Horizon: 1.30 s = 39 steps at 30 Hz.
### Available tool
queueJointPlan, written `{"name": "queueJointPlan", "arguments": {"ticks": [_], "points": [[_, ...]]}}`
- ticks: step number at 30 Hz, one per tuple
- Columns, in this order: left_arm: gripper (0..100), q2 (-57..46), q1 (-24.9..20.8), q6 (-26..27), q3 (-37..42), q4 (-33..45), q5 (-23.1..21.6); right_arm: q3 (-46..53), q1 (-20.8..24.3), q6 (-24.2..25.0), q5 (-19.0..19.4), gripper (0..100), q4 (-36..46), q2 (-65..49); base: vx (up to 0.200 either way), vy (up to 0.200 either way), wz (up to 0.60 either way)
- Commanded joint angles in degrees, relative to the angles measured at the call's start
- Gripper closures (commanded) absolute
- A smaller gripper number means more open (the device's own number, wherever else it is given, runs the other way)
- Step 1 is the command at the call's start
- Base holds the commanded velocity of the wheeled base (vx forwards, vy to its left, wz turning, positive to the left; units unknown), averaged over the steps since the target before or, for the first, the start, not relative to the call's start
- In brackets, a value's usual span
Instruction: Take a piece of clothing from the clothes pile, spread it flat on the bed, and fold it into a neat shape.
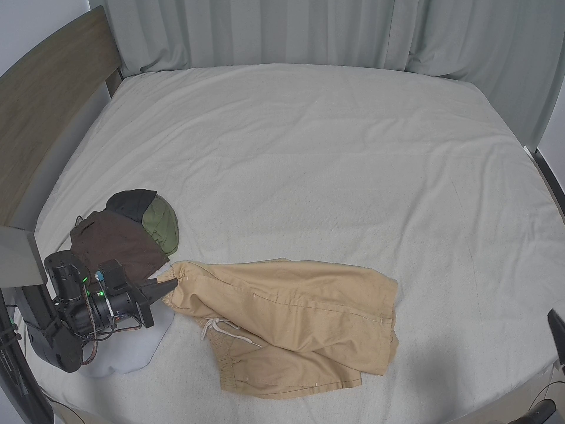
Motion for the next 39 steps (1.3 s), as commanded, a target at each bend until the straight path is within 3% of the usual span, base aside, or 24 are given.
{"name": "queueJointPlan", "arguments": {"ticks": [1, 5, 9, 13, 15, 19, 25, 27, 30, 34, 39], "points": [[100, 0.3, 0.1, 0.0, -0.2, -0.1, 0.0, 0.5, 0.0, 0.1, 4.4, 0, 2.2, 4.3, 0.000, 0.000, 0.00], [100, 0.8, -0.1, 0.1, 0.1, -0.1, 0.0, -0.2, 0.0, 0.0, 9.3, 0, 4.8, 7.3, 0.000, 0.000, 0.00], [100, 0.6, -0.5, 0.1, -0.2, -0.1, 0.0, -0.9, 0.4, -0.4, 10.2, 0, 5.0, 8.9, 0.000, 0.000, 0.00], [100, 0.9, -0.4, 0.1, -0.6, -0.1, 0.0, -1.3, 3.6, -0.4, 10.5, 0, 5.0, 10.9, 0.000, 0.000, 0.00], [100, 1.0, -0.3, 0.1, -0.6, -0.1, -0.1, -1.4, 8.0, -0.2, 10.7, 0, 4.9, 14.4, 0.000, 0.000, 0.00], [100, 0.7, -0.4, 0.1, -0.5, -0.1, 0.0, -1.3, 11.4, -0.2, 11.0, 0, 4.8, 18.3, 0.000, 0.000, 0.00], [100, 0.7, -0.3, 0.1, -0.5, -0.1, 0.0, -2.1, 12.5, -0.2, 11.9, 0, 4.2, 24.7, 0.000, 0.000, 0.00], [100, 0.8, 0.0, 0.0, -0.7, -0.1, 0.0, -3.6, 12.4, 0.1, 14.7, 0, 4.1, 29.5, 0.000, 0.000, 0.00], [100, 1.0, 0.1, 0.0, -0.7, -0.1, -0.1, -4.4, 12.3, 0.8, 15.5, 0, 3.8, 34.5, 0.000, 0.000, 0.00], [100, 1.0, 0.5, 0.0, -0.7, -0.1, -0.1, -4.3, 11.9, 5.1, 15.6, 0, -1.1, 37.8, 0.000, 0.000, 0.00], [100, 2.3, 0.7, 0.1, -0.7, -0.1, -0.2, -4.1, 13.8, 17.0, 16.9, 0, -11.1, 40.3, 0.000, 0.000, 0.00]]}}
